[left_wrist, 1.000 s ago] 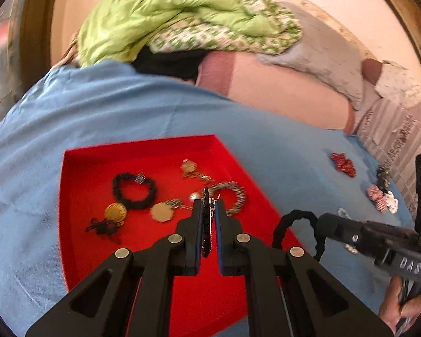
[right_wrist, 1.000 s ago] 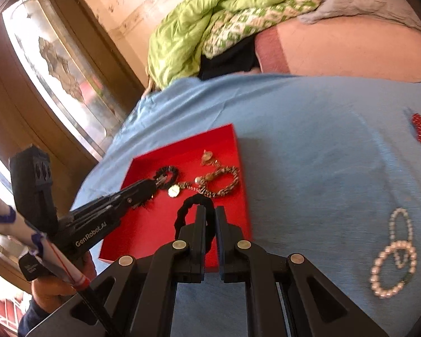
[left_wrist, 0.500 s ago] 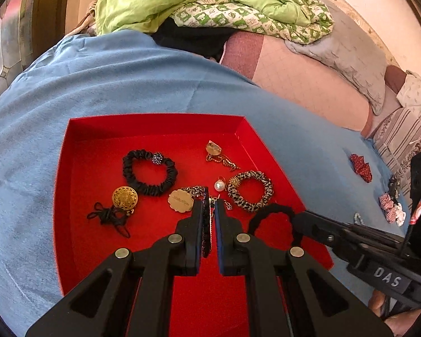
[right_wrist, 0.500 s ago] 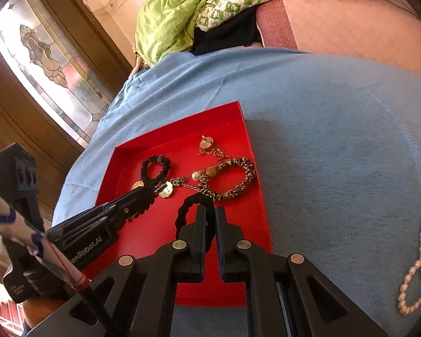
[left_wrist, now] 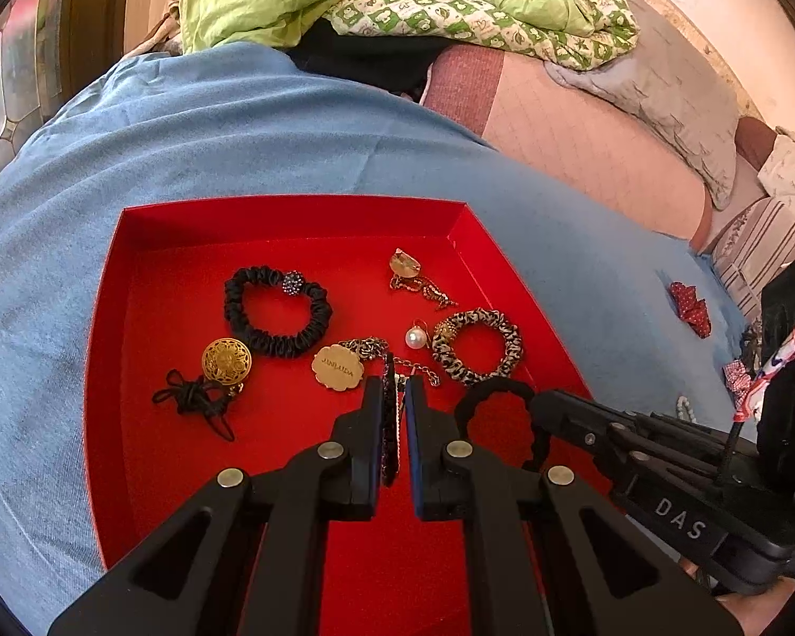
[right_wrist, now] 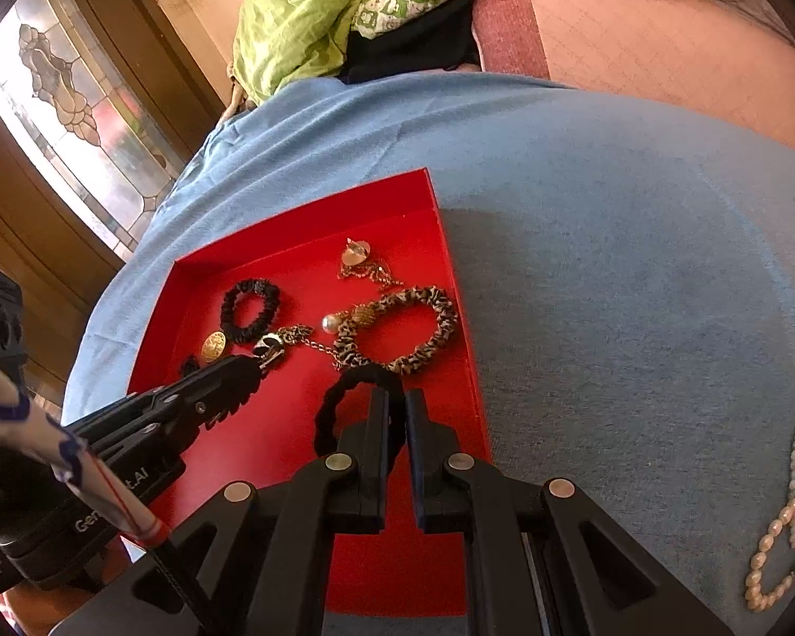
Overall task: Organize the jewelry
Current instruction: 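Carry both pieces into the red tray and open both grippers, then move both grippers to the pearl bracelets on the blanket, then grasp a pearl bracelet with the left gripper while the right gripper grasps the other pearl bracelet, then carry both pearl bracelets into the red tray and open both grippers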
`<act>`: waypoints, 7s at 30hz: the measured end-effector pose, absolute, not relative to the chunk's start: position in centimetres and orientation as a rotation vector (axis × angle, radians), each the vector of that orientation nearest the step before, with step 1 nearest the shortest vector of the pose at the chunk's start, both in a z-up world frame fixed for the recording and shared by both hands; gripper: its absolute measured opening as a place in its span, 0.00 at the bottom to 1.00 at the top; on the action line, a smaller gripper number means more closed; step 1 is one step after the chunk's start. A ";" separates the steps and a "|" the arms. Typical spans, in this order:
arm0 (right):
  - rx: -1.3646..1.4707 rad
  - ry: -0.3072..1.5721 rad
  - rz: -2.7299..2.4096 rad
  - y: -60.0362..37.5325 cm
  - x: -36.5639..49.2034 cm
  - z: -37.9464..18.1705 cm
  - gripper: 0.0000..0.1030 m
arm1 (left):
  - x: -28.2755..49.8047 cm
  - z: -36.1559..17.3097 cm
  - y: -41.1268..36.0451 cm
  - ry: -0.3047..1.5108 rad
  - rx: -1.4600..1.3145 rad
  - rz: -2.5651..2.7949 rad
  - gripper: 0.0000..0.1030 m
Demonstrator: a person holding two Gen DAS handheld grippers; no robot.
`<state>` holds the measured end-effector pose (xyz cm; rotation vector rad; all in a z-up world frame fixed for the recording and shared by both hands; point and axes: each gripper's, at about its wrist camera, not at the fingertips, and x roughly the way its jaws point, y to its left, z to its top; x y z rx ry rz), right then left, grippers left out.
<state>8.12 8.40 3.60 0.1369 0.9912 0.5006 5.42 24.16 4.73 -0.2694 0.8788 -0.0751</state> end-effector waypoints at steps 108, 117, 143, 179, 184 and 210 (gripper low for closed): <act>0.001 1.049 0.195 -13.8 7.6 1.1 0.06 | 4.1 9.0 2.5 0.703 -0.067 -0.463 0.09; 0.170 0.844 0.213 -16.7 6.2 5.5 0.06 | 3.9 9.1 2.5 0.687 -0.054 -0.451 0.09; 0.206 0.688 0.282 -15.2 4.0 9.0 0.06 | 3.9 8.6 1.3 0.671 0.057 -0.396 0.09; 0.132 0.691 0.519 0.8 0.4 11.8 0.06 | -0.7 12.4 16.2 0.581 -0.085 -0.192 0.09; 0.132 0.746 0.591 5.7 0.8 10.4 0.06 | -1.0 10.1 21.3 0.659 -0.132 -0.074 0.09; -0.092 0.671 0.450 4.6 -4.1 11.2 0.61 | -7.2 11.8 22.5 0.569 -0.132 0.271 0.88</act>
